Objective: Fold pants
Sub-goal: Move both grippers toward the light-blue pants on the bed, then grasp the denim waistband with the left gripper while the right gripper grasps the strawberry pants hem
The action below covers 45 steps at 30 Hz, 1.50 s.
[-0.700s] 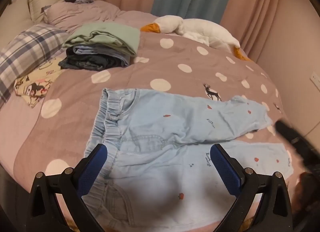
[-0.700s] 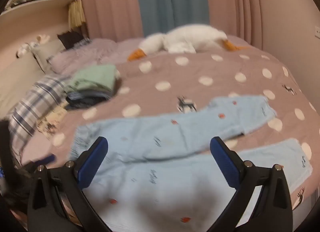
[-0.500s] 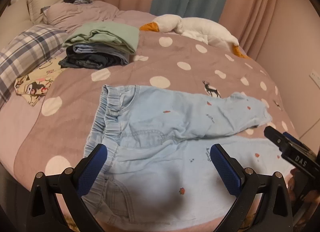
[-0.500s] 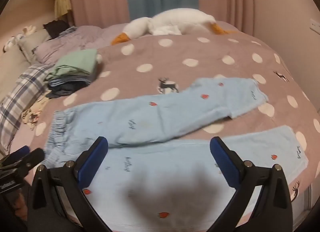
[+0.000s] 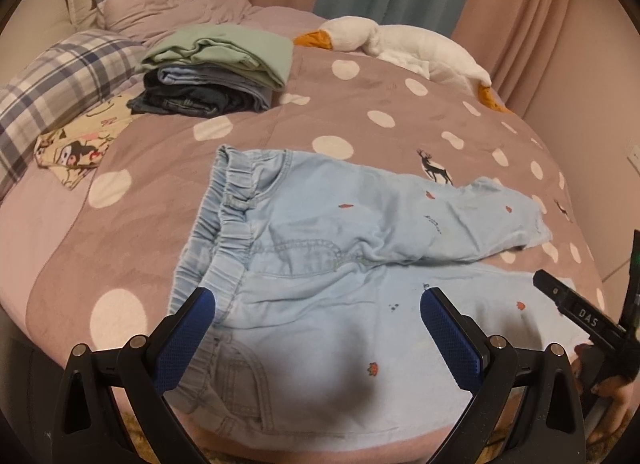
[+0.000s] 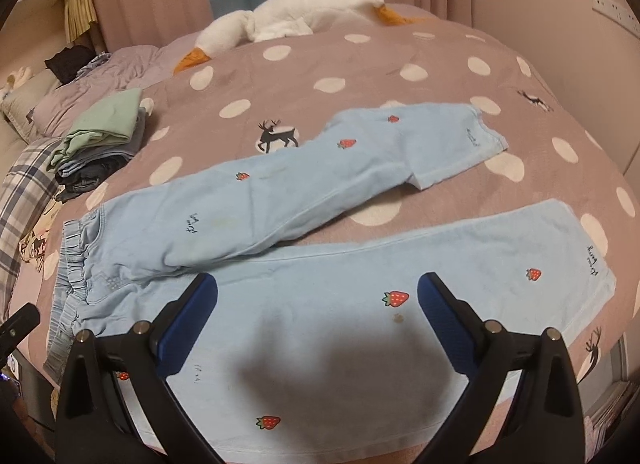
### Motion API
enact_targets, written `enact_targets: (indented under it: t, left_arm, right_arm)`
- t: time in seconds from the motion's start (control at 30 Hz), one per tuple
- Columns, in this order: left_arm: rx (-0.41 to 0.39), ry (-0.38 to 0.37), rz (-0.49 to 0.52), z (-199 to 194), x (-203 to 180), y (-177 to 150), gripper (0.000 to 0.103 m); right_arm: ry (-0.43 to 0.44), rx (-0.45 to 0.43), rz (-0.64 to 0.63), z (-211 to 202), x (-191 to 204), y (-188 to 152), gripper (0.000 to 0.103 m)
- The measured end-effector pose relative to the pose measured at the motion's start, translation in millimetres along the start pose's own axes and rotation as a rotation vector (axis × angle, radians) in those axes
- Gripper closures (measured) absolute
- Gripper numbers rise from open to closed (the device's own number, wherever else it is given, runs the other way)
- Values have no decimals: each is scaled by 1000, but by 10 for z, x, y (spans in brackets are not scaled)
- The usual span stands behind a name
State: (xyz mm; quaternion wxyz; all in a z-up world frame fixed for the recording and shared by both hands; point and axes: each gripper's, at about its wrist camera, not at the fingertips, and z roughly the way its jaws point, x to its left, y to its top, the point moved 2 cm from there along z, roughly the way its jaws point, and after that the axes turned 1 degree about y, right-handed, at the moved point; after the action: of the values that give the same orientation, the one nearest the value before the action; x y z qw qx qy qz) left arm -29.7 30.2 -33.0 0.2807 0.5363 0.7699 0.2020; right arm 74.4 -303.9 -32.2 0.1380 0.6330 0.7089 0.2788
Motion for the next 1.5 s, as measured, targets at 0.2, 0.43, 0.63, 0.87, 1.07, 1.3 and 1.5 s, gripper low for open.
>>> enact_targets:
  t: [0.2, 0.43, 0.63, 0.87, 1.07, 1.3, 1.5]
  left_arm:
    - [4, 12, -25, 3, 56, 9, 1]
    - [1, 5, -38, -3, 76, 23, 1]
    - [9, 15, -30, 43, 87, 11, 1]
    - [20, 21, -52, 110, 184, 7, 1]
    - [28, 35, -73, 184, 304, 14, 4]
    - [37, 43, -112, 229, 448, 12, 4]
    - [48, 74, -167, 241, 700, -8, 12]
  right_arm:
    - [17, -13, 5, -6, -12, 18, 3]
    - [6, -5, 48, -53, -92, -23, 6]
    - [-4, -20, 68, -137, -198, -55, 6]
    - [-17, -13, 122, -167, -390, -115, 8]
    - [-41, -17, 159, -195, -540, -142, 12]
    - [-63, 5, 204, -186, -707, -183, 13]
    - [-73, 21, 248, -159, -907, -223, 17]
